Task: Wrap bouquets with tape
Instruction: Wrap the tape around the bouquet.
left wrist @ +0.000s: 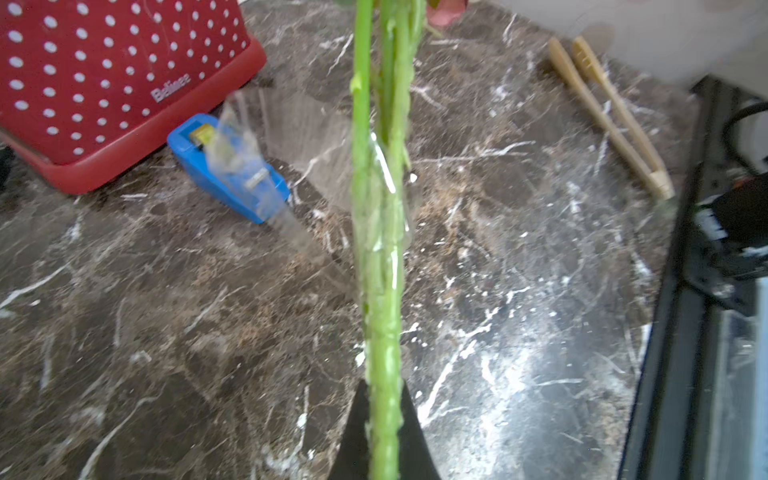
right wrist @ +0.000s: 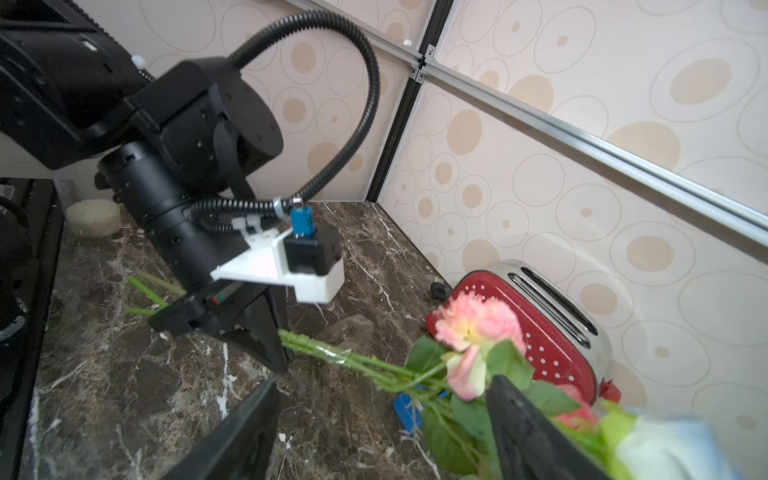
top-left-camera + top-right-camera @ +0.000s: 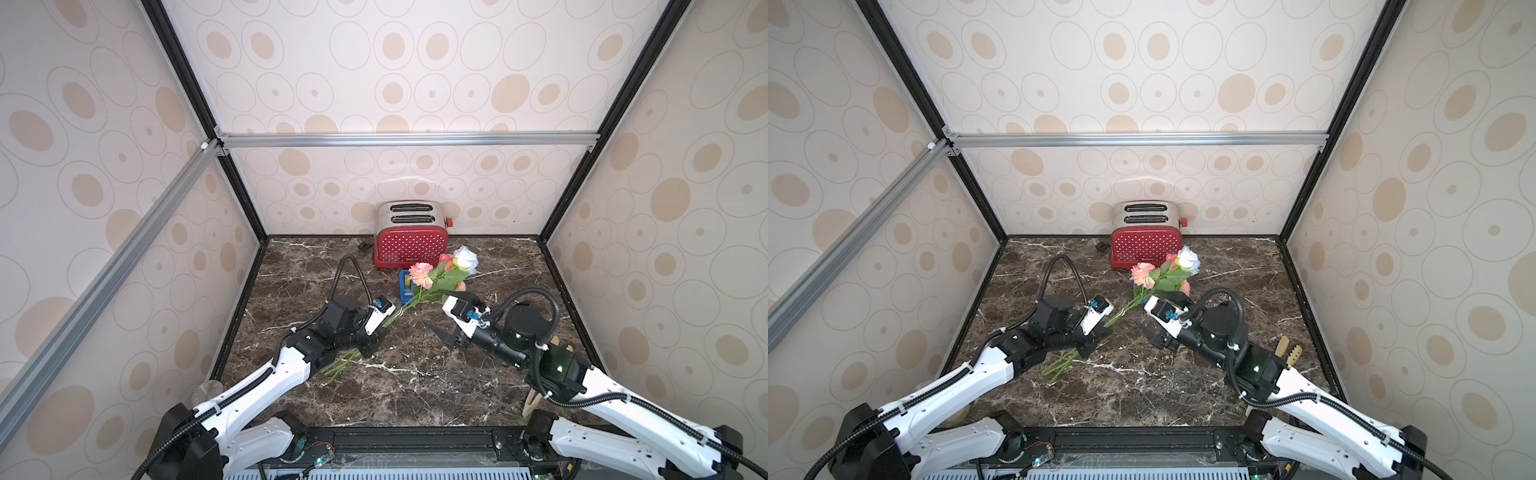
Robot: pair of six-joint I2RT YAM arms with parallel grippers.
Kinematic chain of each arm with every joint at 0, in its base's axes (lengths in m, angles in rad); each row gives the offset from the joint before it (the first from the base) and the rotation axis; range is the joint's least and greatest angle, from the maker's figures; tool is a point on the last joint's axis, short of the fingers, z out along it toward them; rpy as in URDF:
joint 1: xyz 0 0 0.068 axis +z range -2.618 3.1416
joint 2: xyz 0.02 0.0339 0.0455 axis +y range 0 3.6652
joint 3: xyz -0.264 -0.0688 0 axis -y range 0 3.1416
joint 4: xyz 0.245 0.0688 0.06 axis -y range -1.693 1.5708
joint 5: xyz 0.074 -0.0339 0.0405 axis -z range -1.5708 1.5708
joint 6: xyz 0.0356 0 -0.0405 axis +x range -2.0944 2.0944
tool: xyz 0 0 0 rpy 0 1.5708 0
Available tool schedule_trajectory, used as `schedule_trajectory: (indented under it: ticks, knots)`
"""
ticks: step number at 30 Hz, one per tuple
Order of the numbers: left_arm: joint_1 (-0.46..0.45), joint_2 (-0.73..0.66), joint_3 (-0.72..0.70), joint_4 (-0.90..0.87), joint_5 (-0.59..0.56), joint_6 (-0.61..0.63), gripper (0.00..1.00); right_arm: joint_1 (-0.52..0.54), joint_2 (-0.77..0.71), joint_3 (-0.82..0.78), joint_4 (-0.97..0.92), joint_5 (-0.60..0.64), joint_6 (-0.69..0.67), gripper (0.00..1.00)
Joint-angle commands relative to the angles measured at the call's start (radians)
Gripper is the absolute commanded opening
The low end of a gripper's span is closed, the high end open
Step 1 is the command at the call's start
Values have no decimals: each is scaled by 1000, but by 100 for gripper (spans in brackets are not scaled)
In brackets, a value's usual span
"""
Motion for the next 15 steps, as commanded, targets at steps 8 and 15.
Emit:
schedule_trajectory:
  ticks: [8, 15]
  knots:
    - [-8, -90, 73, 84, 276, -79, 0, -3, -168, -374, 502, 6, 141, 66]
    - [-8, -84, 91, 104, 369, -124, 0, -30, 160, -359, 719, 365, 528, 55]
